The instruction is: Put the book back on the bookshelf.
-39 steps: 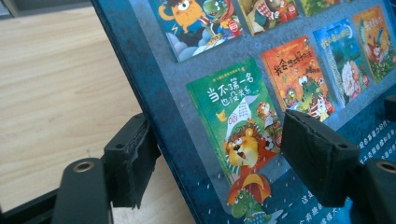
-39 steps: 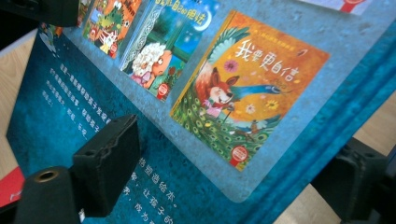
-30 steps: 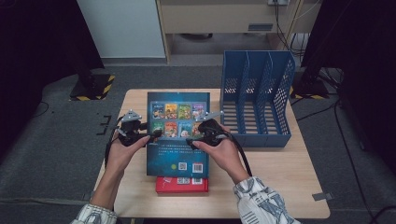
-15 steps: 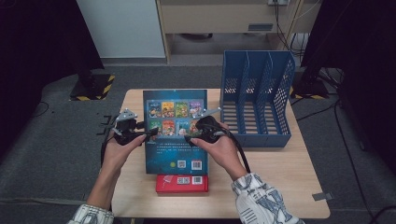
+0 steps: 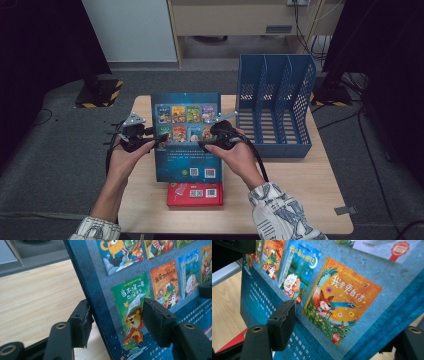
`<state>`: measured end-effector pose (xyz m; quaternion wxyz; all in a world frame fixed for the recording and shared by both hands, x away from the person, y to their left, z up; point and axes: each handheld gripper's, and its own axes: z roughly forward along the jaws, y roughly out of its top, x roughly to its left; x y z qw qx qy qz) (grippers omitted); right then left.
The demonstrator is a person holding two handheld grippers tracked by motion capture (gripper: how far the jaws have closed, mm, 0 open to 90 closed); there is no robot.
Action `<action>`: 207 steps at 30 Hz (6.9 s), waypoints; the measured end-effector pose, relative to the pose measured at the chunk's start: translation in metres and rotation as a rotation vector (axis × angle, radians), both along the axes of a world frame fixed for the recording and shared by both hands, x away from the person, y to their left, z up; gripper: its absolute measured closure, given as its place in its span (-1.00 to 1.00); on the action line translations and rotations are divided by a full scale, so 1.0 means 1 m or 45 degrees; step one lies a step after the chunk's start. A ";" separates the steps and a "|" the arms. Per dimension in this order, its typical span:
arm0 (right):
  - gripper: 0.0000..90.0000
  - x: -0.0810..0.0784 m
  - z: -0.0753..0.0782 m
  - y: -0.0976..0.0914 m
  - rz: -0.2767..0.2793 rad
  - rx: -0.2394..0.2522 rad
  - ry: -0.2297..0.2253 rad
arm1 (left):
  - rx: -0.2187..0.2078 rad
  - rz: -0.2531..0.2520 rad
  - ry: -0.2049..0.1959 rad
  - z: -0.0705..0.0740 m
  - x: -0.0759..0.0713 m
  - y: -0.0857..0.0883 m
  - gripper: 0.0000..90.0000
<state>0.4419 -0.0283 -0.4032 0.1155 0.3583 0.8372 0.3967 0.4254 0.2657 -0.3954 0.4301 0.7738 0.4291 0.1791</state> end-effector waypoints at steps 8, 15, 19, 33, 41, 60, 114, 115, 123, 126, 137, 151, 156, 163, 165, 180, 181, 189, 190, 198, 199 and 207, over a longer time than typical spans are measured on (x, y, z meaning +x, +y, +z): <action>-0.23 0.007 0.012 -0.003 -0.022 -0.003 -0.047 | 0.041 -0.020 -0.033 0.014 0.008 -0.001 0.05; -0.16 0.014 0.021 -0.003 -0.034 -0.003 -0.075 | 0.031 -0.007 -0.060 0.022 0.017 -0.001 0.05; -0.11 0.019 0.026 -0.001 -0.040 0.002 -0.095 | 0.045 -0.004 -0.060 0.026 0.022 0.000 0.02; 0.17 0.007 0.029 -0.007 -0.016 0.069 -0.175 | 0.032 -0.045 -0.098 0.032 0.028 -0.002 -0.12; 0.34 -0.019 0.029 -0.006 0.036 0.127 -0.213 | 0.014 -0.069 -0.111 0.031 0.017 0.002 -0.22; 0.55 -0.042 0.037 0.003 0.164 0.161 -0.271 | -0.053 -0.071 -0.144 0.025 0.018 0.001 -0.32; 0.38 -0.051 0.072 0.008 0.223 0.281 -0.433 | -0.064 -0.082 -0.125 0.018 0.019 -0.001 -0.37; 0.40 -0.050 0.072 0.007 0.221 0.285 -0.432 | -0.064 -0.082 -0.125 0.018 0.019 -0.001 -0.37; 0.48 -0.048 0.078 0.005 0.215 0.329 -0.436 | -0.058 -0.080 -0.127 0.018 0.019 -0.002 -0.37; 0.53 -0.044 0.081 0.007 0.202 0.359 -0.434 | -0.064 -0.076 -0.126 0.018 0.020 -0.003 -0.37; 0.64 -0.036 0.080 0.012 0.195 0.395 -0.419 | -0.070 -0.074 -0.125 0.017 0.020 -0.003 -0.39; 0.75 -0.030 0.080 0.015 0.190 0.411 -0.434 | -0.079 -0.039 -0.112 0.005 0.012 0.006 -0.44; 0.77 -0.029 0.080 0.014 0.188 0.413 -0.437 | -0.052 0.007 -0.085 -0.024 -0.006 0.021 -0.48; 0.81 -0.026 0.081 0.013 0.176 0.422 -0.431 | -0.037 0.059 -0.013 -0.069 -0.025 0.032 -0.48; 0.81 -0.024 0.080 0.012 0.166 0.430 -0.430 | -0.044 0.072 0.007 -0.079 -0.026 0.035 -0.48; 0.83 -0.013 0.080 0.002 0.098 0.498 -0.408 | 0.027 0.157 0.114 -0.107 -0.027 0.056 -0.55; 0.83 -0.013 0.080 0.002 0.098 0.498 -0.408 | 0.034 0.165 0.121 -0.109 -0.027 0.058 -0.55; 0.83 -0.015 0.088 -0.006 0.069 0.511 -0.416 | 0.048 0.253 0.186 -0.122 -0.024 0.074 -0.61; 0.83 -0.015 0.090 -0.008 0.060 0.511 -0.421 | 0.057 0.251 0.174 -0.122 -0.024 0.073 -0.65; 0.83 -0.016 0.095 -0.013 0.044 0.491 -0.439 | 0.112 0.221 0.215 -0.126 -0.023 0.068 -0.78; 0.83 -0.016 0.096 -0.013 0.042 0.491 -0.440 | 0.124 0.213 0.218 -0.127 -0.023 0.067 -0.80; 0.83 -0.019 0.106 -0.019 0.025 0.506 -0.460 | 0.208 0.176 0.252 -0.132 -0.022 0.061 -0.88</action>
